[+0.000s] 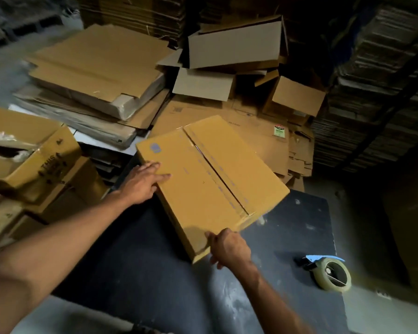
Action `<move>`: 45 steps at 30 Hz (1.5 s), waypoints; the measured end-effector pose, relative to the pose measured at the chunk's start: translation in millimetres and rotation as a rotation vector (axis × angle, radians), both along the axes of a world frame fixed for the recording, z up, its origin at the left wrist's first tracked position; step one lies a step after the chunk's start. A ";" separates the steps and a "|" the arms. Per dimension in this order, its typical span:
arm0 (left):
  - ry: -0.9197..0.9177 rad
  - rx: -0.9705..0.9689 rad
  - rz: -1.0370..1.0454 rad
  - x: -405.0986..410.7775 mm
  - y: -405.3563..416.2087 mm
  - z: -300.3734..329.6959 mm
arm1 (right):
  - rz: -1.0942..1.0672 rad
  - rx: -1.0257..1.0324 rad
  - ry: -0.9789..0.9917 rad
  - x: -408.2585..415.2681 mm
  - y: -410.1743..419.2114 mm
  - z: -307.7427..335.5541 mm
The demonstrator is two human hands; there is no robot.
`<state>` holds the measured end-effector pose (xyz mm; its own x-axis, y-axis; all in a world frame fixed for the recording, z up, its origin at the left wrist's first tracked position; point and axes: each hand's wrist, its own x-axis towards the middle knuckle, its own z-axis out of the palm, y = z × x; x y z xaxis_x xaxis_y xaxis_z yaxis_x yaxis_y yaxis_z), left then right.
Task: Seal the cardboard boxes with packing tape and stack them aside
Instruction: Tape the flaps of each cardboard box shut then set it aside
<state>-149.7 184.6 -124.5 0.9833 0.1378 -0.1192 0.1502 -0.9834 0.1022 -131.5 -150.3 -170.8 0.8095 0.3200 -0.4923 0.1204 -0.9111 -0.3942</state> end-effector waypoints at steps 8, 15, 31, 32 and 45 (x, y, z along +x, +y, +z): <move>-0.169 -0.420 0.423 -5.8 -73.1 4.1 | -0.053 0.168 -0.152 4.7 -0.4 86.4; -0.166 -0.710 0.562 -53.0 -134.7 -21.9 | -0.386 0.098 -0.133 116.2 -95.5 65.7; -0.132 -0.282 -0.043 -50.4 -217.7 -3.4 | -0.477 0.166 -0.324 15.0 -222.5 19.1; -0.138 -0.254 -0.083 -45.2 -240.1 -4.0 | -0.466 0.089 -0.323 29.3 -238.3 16.3; 0.037 0.035 -0.054 -26.2 -336.3 -42.5 | 0.255 -0.394 -0.177 150.7 -338.8 -33.2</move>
